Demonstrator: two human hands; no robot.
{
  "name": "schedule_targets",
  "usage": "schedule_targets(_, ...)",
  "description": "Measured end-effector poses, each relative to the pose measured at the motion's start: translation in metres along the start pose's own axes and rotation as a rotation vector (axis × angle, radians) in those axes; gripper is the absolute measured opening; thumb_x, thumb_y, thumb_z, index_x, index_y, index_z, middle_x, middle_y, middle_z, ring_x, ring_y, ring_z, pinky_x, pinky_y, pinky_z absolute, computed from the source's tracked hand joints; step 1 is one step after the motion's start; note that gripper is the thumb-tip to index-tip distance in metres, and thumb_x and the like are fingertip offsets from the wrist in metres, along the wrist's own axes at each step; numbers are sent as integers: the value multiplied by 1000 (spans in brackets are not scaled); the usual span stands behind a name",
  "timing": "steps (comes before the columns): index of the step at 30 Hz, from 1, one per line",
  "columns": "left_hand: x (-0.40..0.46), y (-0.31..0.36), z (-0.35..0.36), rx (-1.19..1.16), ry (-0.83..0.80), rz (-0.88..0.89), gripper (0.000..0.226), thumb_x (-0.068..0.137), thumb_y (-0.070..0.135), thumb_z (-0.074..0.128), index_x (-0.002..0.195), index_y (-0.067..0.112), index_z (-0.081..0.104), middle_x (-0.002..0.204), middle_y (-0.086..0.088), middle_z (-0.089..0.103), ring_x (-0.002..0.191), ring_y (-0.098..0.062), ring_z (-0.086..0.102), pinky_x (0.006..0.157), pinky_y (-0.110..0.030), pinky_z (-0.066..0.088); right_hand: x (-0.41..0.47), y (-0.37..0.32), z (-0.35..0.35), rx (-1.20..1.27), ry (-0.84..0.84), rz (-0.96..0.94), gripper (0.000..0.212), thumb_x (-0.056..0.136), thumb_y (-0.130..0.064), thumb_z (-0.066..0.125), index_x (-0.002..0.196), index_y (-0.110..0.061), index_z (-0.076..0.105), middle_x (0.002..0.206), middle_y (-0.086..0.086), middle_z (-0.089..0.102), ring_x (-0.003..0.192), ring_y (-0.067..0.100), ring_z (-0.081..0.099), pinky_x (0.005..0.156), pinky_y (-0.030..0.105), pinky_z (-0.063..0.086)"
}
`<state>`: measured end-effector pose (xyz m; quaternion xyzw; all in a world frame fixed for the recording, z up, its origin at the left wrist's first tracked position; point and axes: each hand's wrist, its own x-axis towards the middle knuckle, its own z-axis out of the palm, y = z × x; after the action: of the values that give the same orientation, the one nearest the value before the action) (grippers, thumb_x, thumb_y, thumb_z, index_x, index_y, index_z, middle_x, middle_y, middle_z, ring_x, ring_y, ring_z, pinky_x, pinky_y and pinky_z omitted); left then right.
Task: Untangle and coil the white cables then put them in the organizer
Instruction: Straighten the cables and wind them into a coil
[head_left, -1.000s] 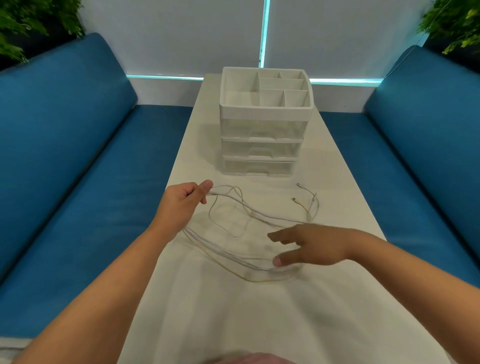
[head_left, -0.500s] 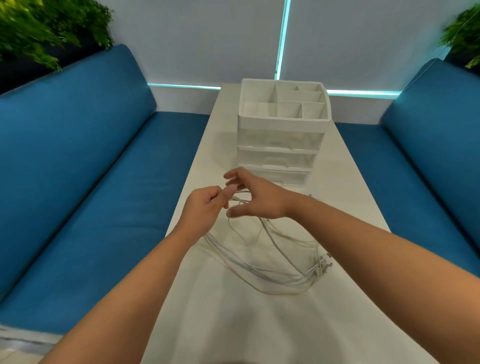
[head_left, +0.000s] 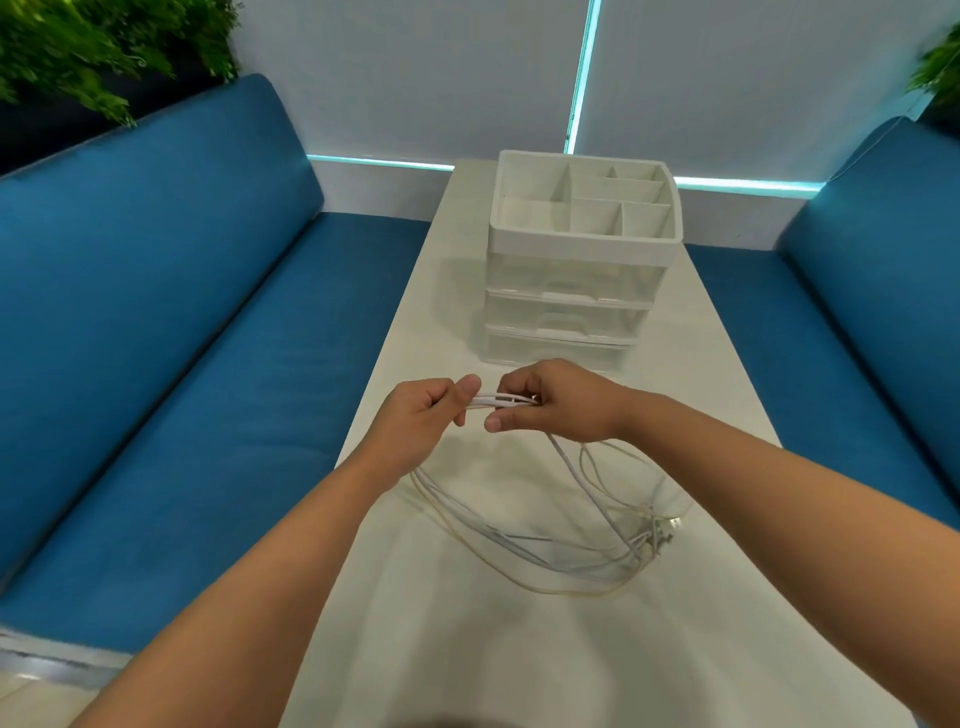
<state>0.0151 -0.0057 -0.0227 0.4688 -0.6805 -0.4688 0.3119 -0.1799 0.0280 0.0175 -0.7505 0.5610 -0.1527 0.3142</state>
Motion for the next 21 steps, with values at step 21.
schedule_targets(21,-6,12,3,-158,12,-22,29,94,31,62,89,4,72,45,19,47,48,2,45,57,-20,31,-13,10,-21,-74,-62,141,27,91,-48,58,87,-25,71,59,-13,53,59,7,57,62,23,39)
